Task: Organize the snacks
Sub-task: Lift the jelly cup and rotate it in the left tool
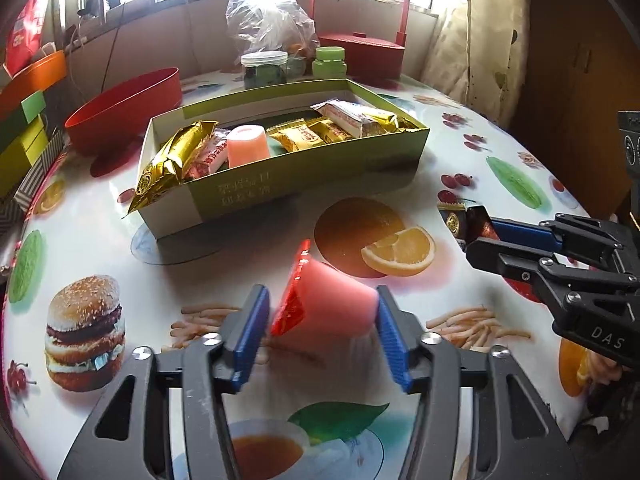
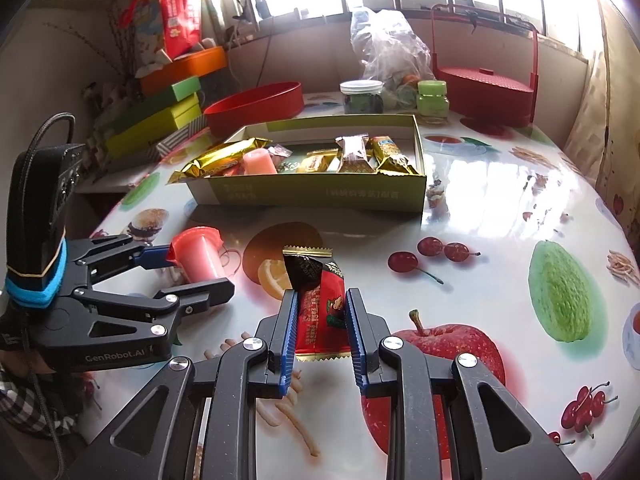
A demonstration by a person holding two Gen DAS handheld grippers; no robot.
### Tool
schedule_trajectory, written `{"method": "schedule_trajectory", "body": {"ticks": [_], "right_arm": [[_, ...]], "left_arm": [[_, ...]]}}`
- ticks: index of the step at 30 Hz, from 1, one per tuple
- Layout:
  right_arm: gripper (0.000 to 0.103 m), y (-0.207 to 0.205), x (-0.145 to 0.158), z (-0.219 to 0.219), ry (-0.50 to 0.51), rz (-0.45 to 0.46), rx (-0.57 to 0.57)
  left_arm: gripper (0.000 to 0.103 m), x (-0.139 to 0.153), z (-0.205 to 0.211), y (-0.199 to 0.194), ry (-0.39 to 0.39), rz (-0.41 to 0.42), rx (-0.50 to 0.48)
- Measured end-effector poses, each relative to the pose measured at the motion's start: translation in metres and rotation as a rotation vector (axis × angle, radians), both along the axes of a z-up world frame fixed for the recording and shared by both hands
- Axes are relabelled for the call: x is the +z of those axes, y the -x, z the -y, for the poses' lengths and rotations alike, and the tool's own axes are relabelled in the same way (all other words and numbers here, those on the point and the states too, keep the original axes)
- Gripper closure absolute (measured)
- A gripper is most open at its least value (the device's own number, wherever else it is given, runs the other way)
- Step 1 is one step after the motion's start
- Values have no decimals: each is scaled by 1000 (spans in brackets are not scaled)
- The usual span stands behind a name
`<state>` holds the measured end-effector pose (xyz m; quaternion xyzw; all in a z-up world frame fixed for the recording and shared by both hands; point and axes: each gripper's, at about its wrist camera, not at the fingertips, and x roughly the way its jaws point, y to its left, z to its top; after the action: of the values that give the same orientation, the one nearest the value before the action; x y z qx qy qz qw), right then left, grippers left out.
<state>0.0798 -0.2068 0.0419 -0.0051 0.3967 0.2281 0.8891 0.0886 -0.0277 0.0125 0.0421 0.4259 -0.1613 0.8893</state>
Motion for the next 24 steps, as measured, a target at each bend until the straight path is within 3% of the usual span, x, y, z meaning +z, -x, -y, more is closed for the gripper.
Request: {"method": "schedule_trajectory", "body": {"ticks": [24], "right_arm": [[81, -2, 14, -7, 22, 33, -24]], "left_arm": [[60, 20, -13, 2, 72, 61, 3]]}}
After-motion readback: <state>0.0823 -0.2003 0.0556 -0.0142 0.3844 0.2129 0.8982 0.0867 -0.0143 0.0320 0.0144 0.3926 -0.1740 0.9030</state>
